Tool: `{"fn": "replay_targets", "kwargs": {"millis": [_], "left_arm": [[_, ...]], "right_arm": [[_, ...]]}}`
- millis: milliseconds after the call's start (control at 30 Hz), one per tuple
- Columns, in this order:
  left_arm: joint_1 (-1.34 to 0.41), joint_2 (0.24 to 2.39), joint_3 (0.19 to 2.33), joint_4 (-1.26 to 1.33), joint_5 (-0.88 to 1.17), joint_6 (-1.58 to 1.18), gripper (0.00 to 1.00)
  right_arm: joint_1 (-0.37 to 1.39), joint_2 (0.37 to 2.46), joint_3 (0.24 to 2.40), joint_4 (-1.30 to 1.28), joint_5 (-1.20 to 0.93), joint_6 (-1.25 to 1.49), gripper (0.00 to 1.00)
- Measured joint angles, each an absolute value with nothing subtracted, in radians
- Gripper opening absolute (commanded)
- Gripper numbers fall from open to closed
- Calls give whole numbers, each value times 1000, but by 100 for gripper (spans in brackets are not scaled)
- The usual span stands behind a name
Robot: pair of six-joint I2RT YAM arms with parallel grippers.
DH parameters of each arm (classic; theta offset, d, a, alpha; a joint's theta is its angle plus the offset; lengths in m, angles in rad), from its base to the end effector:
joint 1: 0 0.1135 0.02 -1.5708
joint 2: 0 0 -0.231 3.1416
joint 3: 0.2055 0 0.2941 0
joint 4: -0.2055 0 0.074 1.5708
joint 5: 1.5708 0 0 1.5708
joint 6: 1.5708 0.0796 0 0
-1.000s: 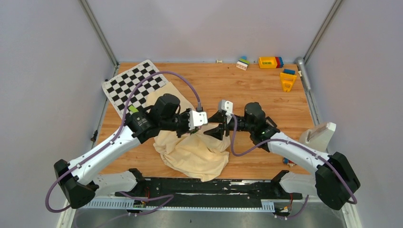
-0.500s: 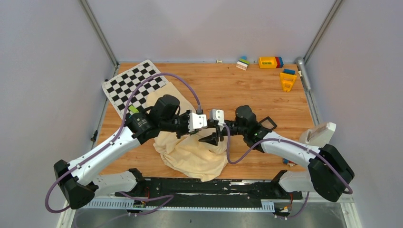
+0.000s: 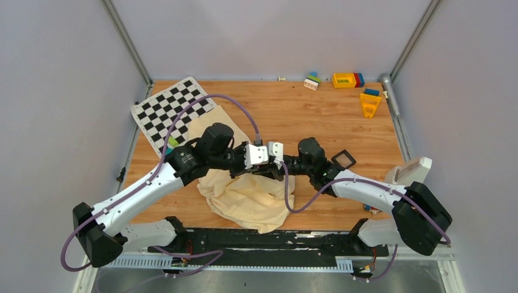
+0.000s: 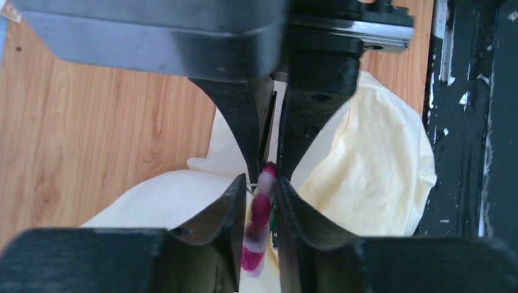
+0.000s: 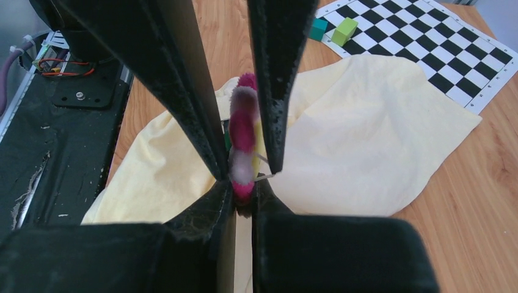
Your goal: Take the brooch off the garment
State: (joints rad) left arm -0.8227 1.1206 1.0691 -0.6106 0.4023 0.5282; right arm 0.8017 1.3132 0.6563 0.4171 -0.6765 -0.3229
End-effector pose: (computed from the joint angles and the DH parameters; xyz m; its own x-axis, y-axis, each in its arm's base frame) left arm 0.1991 -0.2603 0.2761 0.0846 0.5906 -0.8025 0.9747 0.1180 0.1896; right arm 0.2132 0.2919 0.1763 0.1554 -0.1953 -0.9684 -0.9849 0.0458 -0.1672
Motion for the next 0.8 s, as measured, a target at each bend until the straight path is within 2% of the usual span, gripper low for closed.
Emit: {"fn": "replay_targets", "kwargs": {"millis": [100,333,500,633,800], "left_arm": [[-823,1116,1040,-548,389,474,55],[-767,1011,923,-360,403,228,81],[-687,897,816,-208,437,30,83],[-667,814,738,-77,434,-146,73],[-650,730,604,110,426,-323,87]], "right_arm": [[803,1313,653,422,-672,-308,0],[793,1300,559,492,-635,-209,0],[733,1280,557,504,-650,-84,0],[686,1279,559,530,-672,56,0],[683,1278,557,570,-664,257,0]]}}
